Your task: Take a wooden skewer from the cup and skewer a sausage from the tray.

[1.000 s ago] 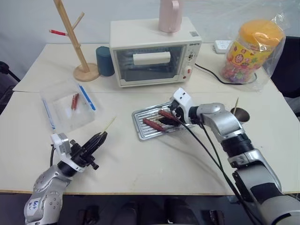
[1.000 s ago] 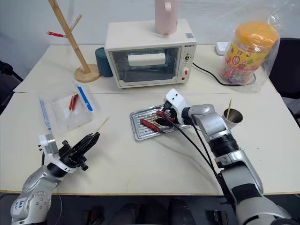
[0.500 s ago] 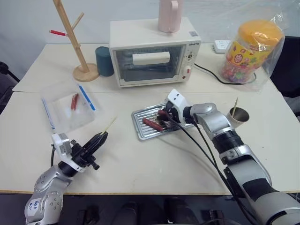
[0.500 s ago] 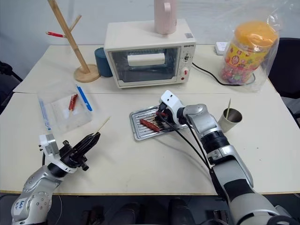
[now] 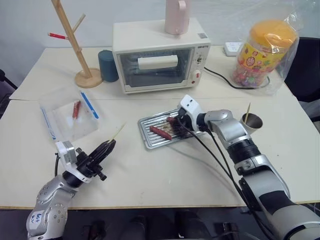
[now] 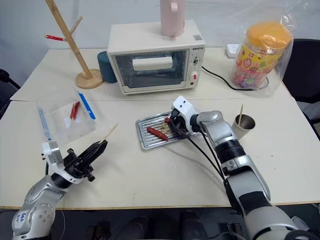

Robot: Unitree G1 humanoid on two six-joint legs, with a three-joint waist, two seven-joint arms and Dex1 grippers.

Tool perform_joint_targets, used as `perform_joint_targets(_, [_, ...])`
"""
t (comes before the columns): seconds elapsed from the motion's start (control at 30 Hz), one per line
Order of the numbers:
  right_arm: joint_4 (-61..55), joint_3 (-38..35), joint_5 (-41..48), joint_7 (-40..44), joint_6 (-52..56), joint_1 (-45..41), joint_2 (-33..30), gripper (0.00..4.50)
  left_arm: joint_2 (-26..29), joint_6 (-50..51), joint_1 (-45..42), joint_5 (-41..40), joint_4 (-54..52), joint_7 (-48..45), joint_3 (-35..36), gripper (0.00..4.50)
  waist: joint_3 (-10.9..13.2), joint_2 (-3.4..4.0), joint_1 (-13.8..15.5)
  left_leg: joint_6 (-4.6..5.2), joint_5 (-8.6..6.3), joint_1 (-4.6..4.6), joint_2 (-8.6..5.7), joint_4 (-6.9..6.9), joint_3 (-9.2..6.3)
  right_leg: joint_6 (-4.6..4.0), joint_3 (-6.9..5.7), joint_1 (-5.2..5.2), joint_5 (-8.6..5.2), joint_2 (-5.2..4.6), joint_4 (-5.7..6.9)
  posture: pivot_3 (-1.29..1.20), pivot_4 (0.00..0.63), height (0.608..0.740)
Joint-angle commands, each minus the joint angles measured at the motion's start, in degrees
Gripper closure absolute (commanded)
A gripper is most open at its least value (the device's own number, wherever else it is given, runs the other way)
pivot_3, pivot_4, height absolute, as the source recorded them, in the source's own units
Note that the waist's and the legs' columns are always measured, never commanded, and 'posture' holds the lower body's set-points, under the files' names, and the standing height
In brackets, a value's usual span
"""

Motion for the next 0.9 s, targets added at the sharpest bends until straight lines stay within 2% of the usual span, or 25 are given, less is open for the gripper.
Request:
perform_joint_targets(0.03, [-0.46,-1.37,-0.17,0.24,-0.65,0.40,-0.26,3.59,0.27,-0.45,-0.10,-0.29,-0.75,-0.53,0.02,4.50,0.00,0.00,0.00,0.00,0.00,0.00,0.00,0.00,0.00,0.00,0.00,0.00,0.00,0.00,0.00,0.00,0.150,0.740])
perform_joint_targets(0.9, [-1.24,-2.63,0.17,1.00,0.09,2.18,0.16,3.59,0.40,0.31,-0.72,-0.15,-0.33,-0.38,-0.24,4.50,0.00,0.00,0.01,0.00,0.00,0.00,0.00,0.01,0.00,0.00,0.00,0.01,0.00,0.00,0.00,0.00,0.150,0.740])
